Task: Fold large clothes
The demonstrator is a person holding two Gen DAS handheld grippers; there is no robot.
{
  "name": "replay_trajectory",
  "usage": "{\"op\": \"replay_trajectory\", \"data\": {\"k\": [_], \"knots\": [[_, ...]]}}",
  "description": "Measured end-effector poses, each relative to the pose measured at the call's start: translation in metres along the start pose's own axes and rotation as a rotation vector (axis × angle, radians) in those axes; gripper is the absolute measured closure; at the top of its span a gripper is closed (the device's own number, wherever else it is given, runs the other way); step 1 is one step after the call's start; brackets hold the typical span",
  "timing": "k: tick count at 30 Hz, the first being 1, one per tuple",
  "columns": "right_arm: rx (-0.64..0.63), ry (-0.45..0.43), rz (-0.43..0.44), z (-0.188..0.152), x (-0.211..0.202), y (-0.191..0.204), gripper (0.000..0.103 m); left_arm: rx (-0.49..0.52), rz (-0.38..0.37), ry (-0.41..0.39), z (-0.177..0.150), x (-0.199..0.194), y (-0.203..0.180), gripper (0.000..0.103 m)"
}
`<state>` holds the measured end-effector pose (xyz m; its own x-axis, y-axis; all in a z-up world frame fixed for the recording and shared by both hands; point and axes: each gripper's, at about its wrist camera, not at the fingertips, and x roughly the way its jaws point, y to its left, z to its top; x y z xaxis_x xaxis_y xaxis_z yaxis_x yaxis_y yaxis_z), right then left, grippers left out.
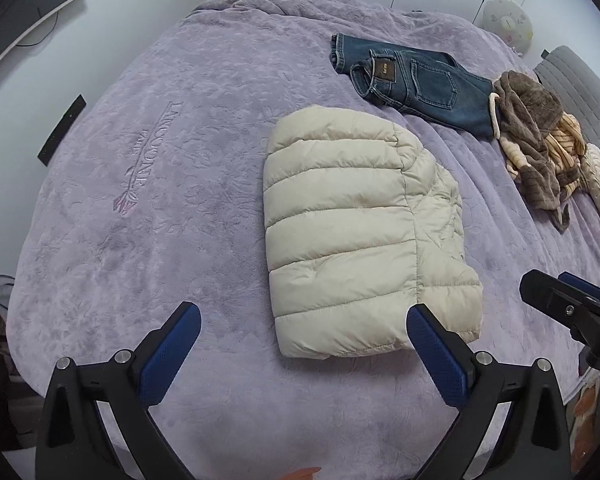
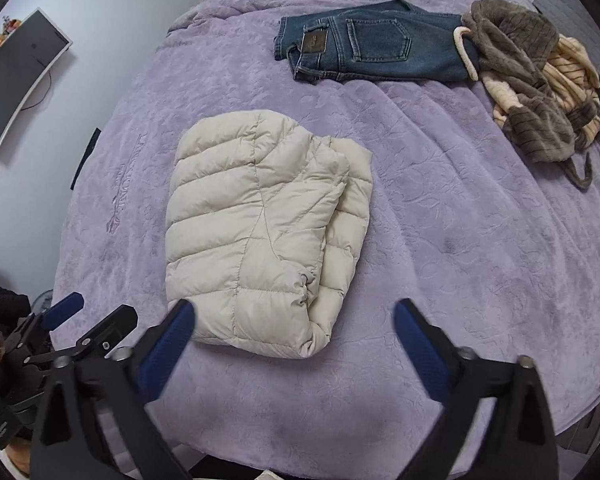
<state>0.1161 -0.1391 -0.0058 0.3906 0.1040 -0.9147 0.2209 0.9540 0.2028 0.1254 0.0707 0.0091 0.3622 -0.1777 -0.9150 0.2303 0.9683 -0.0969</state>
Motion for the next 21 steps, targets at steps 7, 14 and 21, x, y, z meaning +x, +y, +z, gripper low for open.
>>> {"op": "replay_trajectory", "data": {"k": [7,14,21], "knots": [[-0.016,-0.047,-0.043,-0.002,-0.020,0.017,0.000,0.009,0.037,-0.015,0.003,-0.016,0.000,0.000],[0.003,-0.038,-0.047,-0.009,-0.029,0.024,0.000,-0.014,0.040,-0.002,0.004,-0.026,0.001,0.000],[0.011,-0.026,-0.057,-0.012,-0.028,0.025,0.000,-0.008,0.055,-0.002,0.003,-0.028,-0.001,0.000]]}}
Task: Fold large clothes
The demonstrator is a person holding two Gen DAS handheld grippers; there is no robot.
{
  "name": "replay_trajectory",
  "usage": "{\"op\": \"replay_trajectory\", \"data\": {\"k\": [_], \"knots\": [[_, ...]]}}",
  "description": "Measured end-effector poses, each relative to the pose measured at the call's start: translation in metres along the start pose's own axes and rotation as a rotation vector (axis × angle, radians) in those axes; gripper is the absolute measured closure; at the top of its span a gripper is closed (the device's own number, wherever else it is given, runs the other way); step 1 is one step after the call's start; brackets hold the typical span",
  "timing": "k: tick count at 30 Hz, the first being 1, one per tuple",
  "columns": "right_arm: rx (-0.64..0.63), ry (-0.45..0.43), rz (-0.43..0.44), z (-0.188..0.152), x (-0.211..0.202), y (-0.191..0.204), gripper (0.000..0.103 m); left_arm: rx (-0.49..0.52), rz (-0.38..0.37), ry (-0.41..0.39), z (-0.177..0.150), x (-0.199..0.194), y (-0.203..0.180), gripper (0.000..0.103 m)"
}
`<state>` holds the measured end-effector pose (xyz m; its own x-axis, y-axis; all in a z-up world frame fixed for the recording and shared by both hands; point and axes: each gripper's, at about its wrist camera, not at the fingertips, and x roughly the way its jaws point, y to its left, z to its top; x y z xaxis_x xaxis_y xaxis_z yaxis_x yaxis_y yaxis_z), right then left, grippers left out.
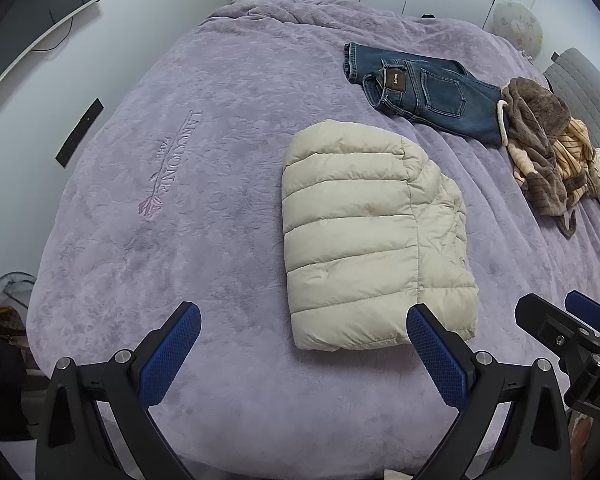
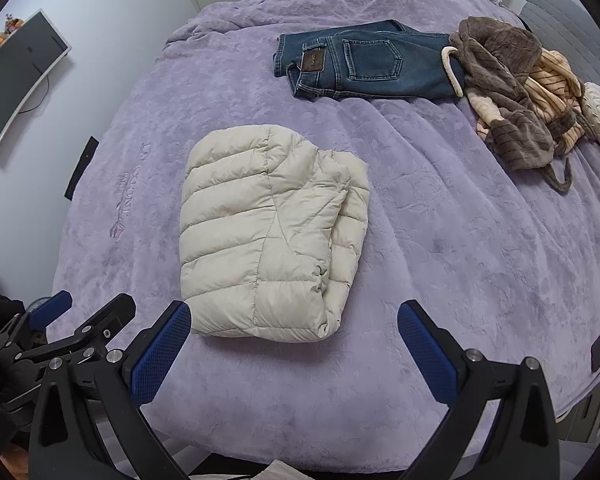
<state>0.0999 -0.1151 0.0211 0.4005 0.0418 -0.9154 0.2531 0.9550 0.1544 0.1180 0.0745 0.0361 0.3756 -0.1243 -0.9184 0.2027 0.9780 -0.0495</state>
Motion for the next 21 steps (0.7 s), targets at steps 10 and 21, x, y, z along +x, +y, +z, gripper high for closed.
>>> {"op": "replay_trajectory", "data": {"k": [10,21], "knots": [[0.016,0.014,0.002,-0.0009,0.0024,-0.0032,0.000,0.009,0.010,-0.001,-0.0024,-0.0031,-0.0012,0.000],[0.035,0.015,0.007,-0.0066,0.0013,-0.0051,0.000,0.018,0.023,-0.002,-0.0063,-0.0077,-0.0015,0.000]]}}
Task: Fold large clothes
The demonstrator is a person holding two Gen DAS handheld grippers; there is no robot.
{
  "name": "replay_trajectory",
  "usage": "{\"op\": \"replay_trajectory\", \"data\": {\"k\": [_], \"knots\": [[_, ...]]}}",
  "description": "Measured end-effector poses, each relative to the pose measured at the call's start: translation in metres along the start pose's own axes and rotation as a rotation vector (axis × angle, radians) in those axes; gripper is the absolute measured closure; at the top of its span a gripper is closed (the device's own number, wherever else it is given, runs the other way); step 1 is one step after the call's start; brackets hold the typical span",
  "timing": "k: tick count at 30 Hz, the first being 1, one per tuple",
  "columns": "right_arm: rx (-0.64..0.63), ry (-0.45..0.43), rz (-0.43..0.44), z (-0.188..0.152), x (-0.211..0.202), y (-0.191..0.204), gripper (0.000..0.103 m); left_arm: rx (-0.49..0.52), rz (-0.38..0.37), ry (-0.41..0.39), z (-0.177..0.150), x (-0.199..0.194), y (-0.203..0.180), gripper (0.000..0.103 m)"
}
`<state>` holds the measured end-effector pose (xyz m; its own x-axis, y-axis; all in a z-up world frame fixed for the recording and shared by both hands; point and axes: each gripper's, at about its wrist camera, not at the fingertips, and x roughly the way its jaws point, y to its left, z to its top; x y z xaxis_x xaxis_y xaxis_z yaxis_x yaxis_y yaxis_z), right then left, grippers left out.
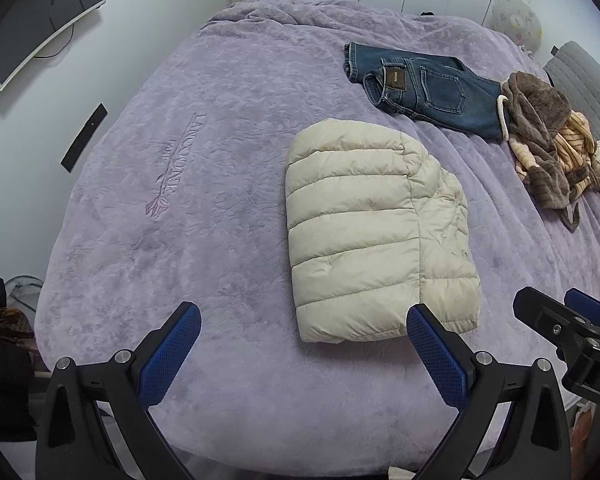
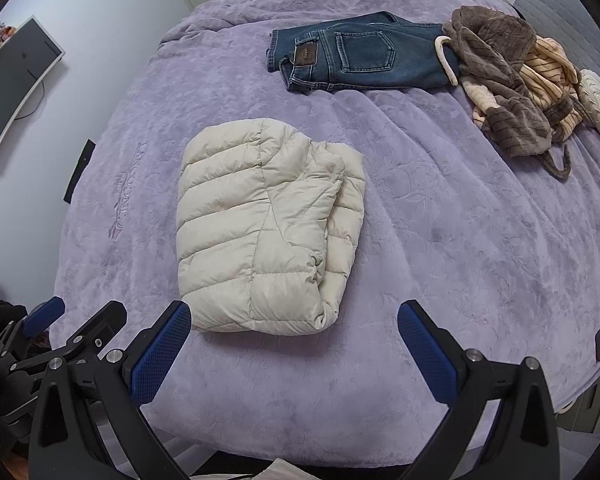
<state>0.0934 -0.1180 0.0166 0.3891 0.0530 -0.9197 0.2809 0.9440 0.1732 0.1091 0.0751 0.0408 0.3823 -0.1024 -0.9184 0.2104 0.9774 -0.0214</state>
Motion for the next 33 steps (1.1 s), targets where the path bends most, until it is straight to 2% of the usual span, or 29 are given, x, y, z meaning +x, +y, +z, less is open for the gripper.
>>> {"op": "replay_trajectory", "data": {"k": [33], "knots": [[0.009,0.004,0.002,-0.0042,0.0014,0.0019,0.000,0.003,0.017,0.008,-0.0031,0.0022,0.0018,0.000]]}}
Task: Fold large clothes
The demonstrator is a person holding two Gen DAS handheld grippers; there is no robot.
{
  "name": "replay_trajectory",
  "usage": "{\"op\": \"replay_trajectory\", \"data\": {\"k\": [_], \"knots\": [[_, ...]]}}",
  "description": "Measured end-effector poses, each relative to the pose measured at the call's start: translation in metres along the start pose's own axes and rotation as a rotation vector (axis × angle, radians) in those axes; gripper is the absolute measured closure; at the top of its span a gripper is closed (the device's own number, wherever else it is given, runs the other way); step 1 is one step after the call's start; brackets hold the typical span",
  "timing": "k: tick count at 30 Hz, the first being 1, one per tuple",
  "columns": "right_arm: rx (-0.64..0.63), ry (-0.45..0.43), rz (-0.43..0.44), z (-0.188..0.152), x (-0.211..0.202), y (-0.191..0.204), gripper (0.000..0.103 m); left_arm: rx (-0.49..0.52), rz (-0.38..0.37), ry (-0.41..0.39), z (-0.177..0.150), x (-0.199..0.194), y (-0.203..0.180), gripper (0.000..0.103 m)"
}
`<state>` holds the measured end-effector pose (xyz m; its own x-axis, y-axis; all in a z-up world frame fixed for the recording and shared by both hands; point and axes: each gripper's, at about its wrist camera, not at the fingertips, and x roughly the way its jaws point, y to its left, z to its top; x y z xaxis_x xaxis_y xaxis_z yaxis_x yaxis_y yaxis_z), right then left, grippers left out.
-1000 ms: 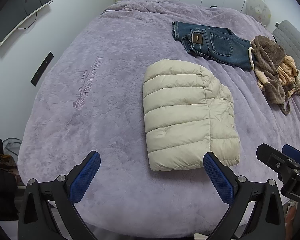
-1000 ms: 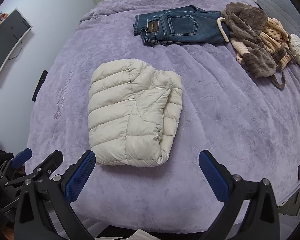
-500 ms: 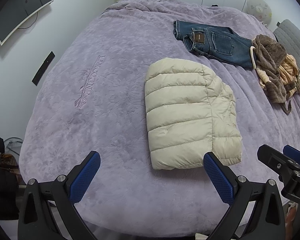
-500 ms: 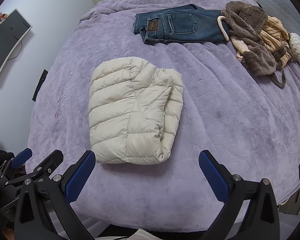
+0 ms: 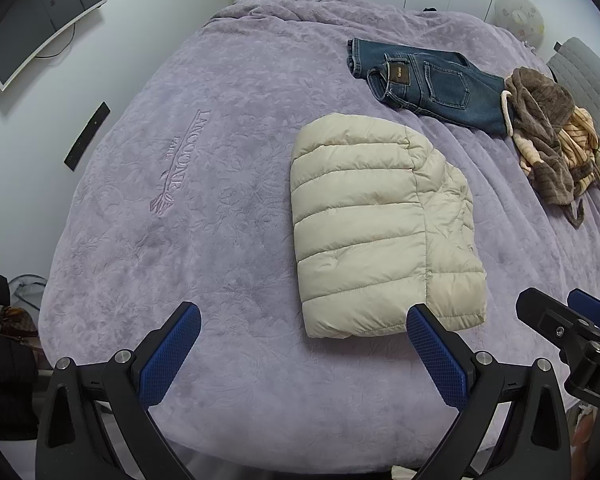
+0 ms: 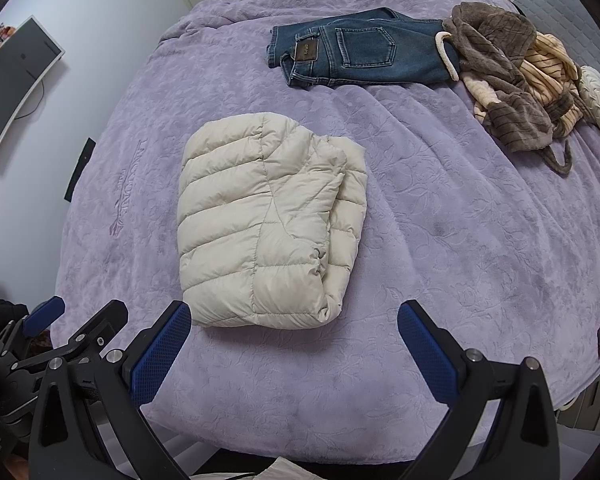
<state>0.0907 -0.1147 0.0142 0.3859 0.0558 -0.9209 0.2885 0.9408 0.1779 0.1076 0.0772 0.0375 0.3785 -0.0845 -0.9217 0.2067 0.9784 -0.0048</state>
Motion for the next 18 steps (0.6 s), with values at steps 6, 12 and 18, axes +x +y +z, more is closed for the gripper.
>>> {"op": "replay_trajectory", "data": {"k": [6,12,18], "knots": [[0.001,0.001,0.000,-0.0010,0.0008,0.0010,0.000,-0.009,0.005,-0.001,-0.0005,0.0027,0.0022,0.000],[0.002,0.002,0.000,-0.0007,0.0008,0.0010,0.000,-0.015,0.009,-0.015,0.0010,0.0006,0.0047,0.000],[0.001,0.002,0.000,-0.0015,0.0016,0.0020,0.000,0.004,-0.005,-0.018,0.0028,-0.0005,0.0018,0.000]]}}
